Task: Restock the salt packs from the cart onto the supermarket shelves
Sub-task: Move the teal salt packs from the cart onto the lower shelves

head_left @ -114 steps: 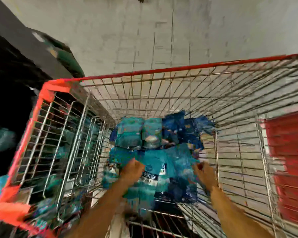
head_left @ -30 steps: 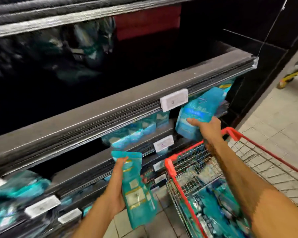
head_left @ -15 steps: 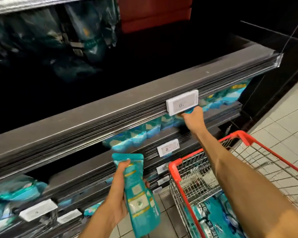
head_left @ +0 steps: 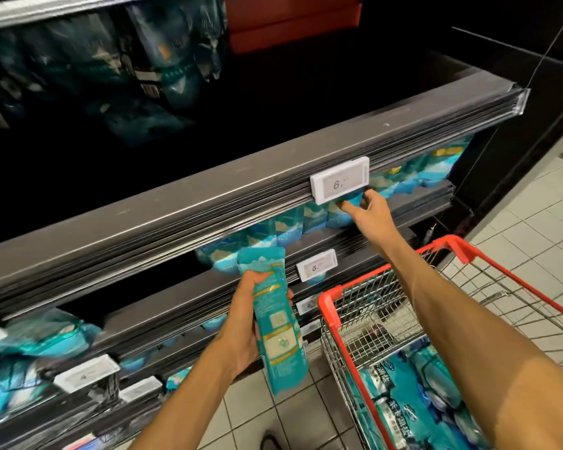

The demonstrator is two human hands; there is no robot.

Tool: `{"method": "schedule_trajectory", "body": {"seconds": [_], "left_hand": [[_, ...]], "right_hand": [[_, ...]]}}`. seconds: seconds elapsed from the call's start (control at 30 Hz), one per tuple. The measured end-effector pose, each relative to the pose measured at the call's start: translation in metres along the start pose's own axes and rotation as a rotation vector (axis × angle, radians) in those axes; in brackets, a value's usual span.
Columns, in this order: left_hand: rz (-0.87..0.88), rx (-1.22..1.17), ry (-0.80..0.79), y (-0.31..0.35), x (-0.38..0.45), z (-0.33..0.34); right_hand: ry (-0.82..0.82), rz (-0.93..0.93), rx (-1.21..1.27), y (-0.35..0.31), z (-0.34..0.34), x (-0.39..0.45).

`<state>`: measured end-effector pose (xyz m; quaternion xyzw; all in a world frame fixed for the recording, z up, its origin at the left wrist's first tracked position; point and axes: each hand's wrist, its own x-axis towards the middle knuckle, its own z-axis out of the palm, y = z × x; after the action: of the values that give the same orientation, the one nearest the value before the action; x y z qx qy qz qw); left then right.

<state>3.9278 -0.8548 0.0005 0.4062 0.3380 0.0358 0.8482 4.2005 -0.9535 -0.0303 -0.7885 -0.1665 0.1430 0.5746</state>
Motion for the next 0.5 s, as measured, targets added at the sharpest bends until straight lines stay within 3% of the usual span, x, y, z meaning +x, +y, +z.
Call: {"method": "schedule_trajectory", "body": {"seconds": [0.2, 0.37, 0.43, 0.5], "left_hand": [[0.098, 0.011, -0.109, 0.006, -0.014, 0.019], [0.124, 0.101, -0.227, 0.010, -0.028, 0.045], [0.151, 0.137, -0.257, 0.014, -0.034, 0.058], [0.197, 0.156, -0.262, 0.018, -0.039, 0.073]], "right_hand": [[-0.043, 0.028, -0.072, 0.000, -0.006, -0.022], [0.094, -0.024, -0.045, -0.015, -0.014, -0.097], [0.110, -0.046, 0.053, -0.030, -0.022, -0.145], [0.024, -0.141, 0.200, -0.047, -0.030, -0.194]]}}
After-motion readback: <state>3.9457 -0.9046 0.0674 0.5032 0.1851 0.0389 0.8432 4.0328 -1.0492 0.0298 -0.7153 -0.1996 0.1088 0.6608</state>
